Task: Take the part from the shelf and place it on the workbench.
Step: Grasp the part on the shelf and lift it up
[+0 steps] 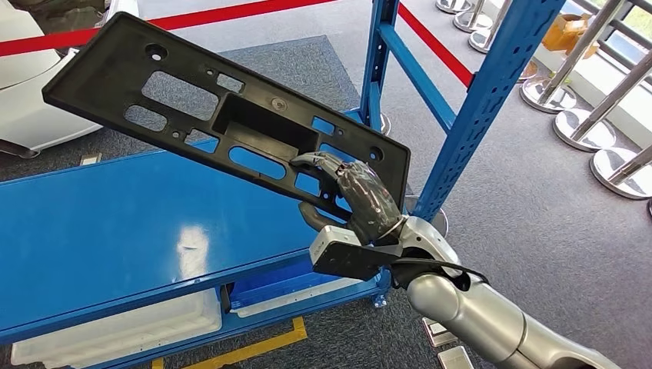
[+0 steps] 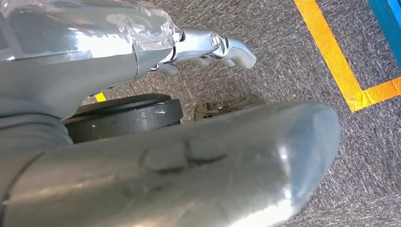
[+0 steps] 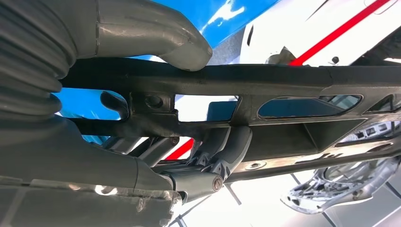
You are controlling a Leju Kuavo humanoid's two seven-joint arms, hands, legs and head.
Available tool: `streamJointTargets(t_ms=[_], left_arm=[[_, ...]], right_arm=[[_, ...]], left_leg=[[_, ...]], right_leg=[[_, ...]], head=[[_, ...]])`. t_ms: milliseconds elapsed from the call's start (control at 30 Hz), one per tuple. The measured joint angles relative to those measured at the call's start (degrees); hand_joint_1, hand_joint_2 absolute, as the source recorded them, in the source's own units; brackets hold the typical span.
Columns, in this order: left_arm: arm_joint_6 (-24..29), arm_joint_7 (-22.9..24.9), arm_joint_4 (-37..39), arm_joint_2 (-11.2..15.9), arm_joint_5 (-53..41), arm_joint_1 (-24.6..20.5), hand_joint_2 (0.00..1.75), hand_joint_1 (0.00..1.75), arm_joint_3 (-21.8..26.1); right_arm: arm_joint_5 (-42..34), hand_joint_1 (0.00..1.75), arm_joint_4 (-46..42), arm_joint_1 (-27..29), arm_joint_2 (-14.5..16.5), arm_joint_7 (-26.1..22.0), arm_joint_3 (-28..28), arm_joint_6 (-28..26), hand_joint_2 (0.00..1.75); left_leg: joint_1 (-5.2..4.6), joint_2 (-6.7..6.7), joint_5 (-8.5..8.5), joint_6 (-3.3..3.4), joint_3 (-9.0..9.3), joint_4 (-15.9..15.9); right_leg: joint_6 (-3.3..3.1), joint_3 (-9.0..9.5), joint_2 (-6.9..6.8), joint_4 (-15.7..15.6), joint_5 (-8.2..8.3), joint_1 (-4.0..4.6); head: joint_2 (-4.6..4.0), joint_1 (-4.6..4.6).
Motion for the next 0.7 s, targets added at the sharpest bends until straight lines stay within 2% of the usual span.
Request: streamJointTargets(t_ms=[267,300,367,433,500,700], left_arm=[[0.0,0.0,0.0,0.0,0.0,0.0,0.00,0.00,0.0],[0.2,-0.1,0.0,0.0,0.0,0.0,0.00,0.00,0.0],[1.3,-1.0,0.0,0.0,-0.3,0.0,0.00,0.00,0.0],[2.6,-1.9,0.0,0.0,-0.7,-0.1,0.87,0.00,0.0],[3.2,-2.1,0.0,0.0,-0.8,-0.2,1.75,0.00,0.0],[5.0,-2.2,0.0,0.0,0.0,-0.5,1.75,0.00,0.0]], right_arm=[[0.0,1.75,-1.0,0.2,-0.3,0.0,-0.4,0.0,1.75],[-0.8,1.75,-1.0,0.3,-0.3,-0.6,-0.5,0.6,1.75],[-6.8,1.75,-1.9,1.3,0.1,-4.9,-0.9,4.0,1.75],[-17.1,1.75,-3.8,3.3,1.0,-10.6,-1.0,7.7,1.75],[-24.0,1.75,-5.8,4.5,2.2,-13.0,-0.9,8.4,1.75],[-29.0,1.75,-8.5,5.5,4.2,-16.2,-1.1,9.5,1.75]], left_leg=[[0.00,0.00,0.00,0.00,-0.07,0.0],[0.00,0.00,0.00,0.00,-0.07,0.0],[0.00,-0.02,0.00,0.00,-0.09,0.0],[0.00,-0.03,0.00,0.00,-0.12,0.0],[0.00,-0.04,-0.01,-0.01,-0.13,-0.1],[0.00,-0.03,-0.01,-0.03,-0.11,-0.1]], right_leg=[[0.00,-0.06,0.00,0.0,0.00,0.00],[0.00,-0.06,0.00,0.0,0.00,0.00],[0.00,-0.06,-0.01,0.0,0.00,0.01],[-0.02,-0.08,-0.02,0.0,-0.01,0.02],[-0.04,-0.09,-0.03,0.0,-0.05,0.01],[-0.10,-0.10,-0.02,0.0,-0.09,0.01]], head=[[0.00,0.01],[0.00,0.00],[0.00,0.07],[0.00,0.16],[0.00,0.11],[0.00,0.10]])
